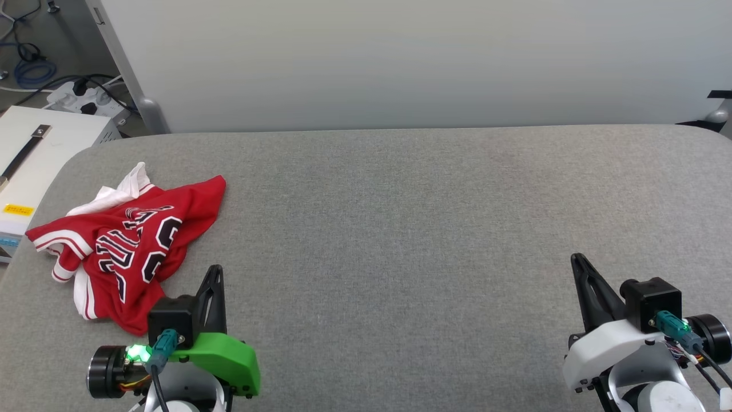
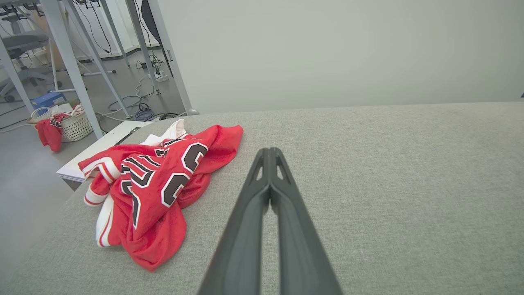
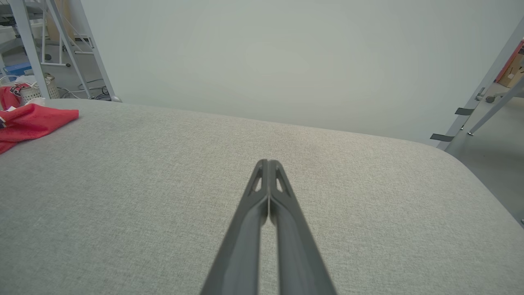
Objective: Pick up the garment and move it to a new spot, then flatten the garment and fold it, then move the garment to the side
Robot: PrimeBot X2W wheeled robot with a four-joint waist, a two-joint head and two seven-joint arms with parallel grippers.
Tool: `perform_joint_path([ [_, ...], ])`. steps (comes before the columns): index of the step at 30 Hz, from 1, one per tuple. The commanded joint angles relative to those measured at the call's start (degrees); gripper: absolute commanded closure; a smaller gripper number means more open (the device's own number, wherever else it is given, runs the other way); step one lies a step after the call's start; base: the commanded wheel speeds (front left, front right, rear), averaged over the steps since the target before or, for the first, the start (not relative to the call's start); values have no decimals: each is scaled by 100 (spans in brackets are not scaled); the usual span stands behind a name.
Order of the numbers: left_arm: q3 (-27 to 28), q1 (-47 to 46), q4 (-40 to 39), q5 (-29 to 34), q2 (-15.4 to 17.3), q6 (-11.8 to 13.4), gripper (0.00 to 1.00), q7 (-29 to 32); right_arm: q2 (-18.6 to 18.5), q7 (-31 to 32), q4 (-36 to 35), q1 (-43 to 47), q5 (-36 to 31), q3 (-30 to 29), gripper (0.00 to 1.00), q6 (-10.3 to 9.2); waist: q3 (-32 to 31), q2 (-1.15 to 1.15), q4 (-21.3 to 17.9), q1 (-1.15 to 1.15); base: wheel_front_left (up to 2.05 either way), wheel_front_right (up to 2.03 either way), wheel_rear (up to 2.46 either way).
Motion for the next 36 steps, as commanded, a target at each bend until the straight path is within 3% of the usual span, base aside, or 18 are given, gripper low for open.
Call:
perform_joint_path([
  [1, -12, -104, -9, 53, -30, 25, 100, -4, -8, 15, -21, 45, -55, -13, 100, -5, 0, 0, 0, 0, 0, 0, 0],
  [28, -12, -104, -9, 53, -30, 25, 100, -4, -8, 15, -21, 45, -55, -13, 100, -5, 0, 0, 0, 0, 0, 0, 0],
  [29, -1, 0, 0, -1, 0, 0, 0, 0, 0, 0, 0, 0, 1, 0, 0, 0, 0, 0, 0, 0, 0, 0, 0],
  [36, 10, 0, 37, -72, 1, -4, 0, -49, 1, -50, 40, -3, 69, -22, 0, 0, 2, 0, -1, 0, 0, 0, 0],
])
